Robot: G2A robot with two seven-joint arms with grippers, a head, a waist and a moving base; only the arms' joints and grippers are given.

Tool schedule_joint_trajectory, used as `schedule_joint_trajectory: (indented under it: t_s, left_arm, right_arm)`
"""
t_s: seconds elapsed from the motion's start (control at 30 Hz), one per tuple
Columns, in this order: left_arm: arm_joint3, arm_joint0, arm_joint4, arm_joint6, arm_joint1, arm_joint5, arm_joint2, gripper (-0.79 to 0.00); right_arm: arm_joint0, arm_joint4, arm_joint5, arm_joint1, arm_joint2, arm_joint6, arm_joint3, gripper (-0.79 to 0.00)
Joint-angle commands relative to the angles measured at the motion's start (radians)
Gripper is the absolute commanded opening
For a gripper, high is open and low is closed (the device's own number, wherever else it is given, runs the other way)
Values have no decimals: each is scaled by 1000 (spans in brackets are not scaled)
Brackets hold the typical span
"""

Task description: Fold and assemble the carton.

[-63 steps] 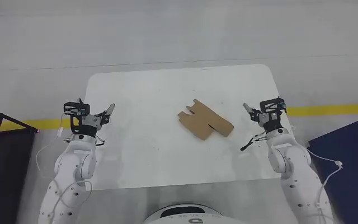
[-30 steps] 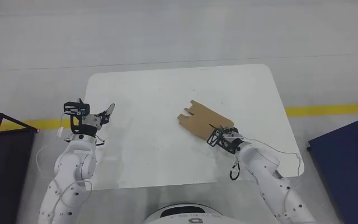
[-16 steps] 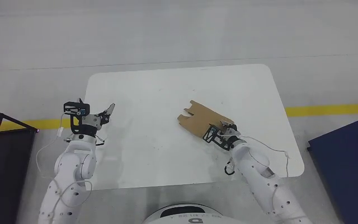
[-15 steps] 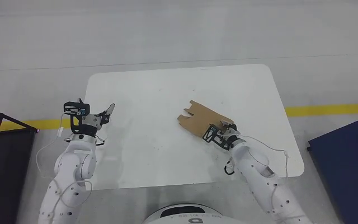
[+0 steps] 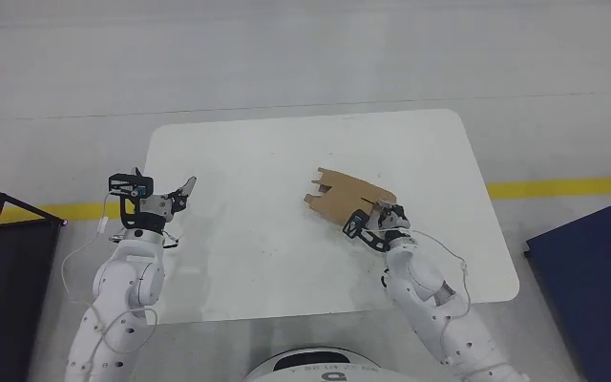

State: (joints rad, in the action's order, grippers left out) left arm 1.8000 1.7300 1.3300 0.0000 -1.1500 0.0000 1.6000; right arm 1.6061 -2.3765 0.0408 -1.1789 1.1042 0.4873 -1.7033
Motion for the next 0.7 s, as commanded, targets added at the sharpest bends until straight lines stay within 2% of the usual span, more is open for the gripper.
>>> schedule_joint_trajectory:
  t_s: [0.0, 0.07, 0.23, 0.43, 0.5, 0.67]
  left_arm:
    - [0, 0, 0, 0, 0, 0, 0, 0]
    - [0, 0, 0, 0, 0, 0, 0, 0]
    - [0, 0, 0, 0, 0, 0, 0, 0]
    - [0, 0, 0, 0, 0, 0, 0, 0]
    - [0, 0, 0, 0, 0, 0, 0, 0]
    - [0, 0, 0, 0, 0, 0, 0, 0]
  right_arm:
    - [21, -43, 87, 1, 12, -15, -18, -785]
    - [40, -89, 166, 1, 21, -35, -38, -785]
    - [72, -261, 438, -4, 47, -38, -84, -785]
    - [67, -616, 775, -29, 70, 89, -103, -785]
    - [61, -695, 843, -41, 70, 126, -103, -785]
    - [62, -695, 915, -62, 100, 100, -113, -785]
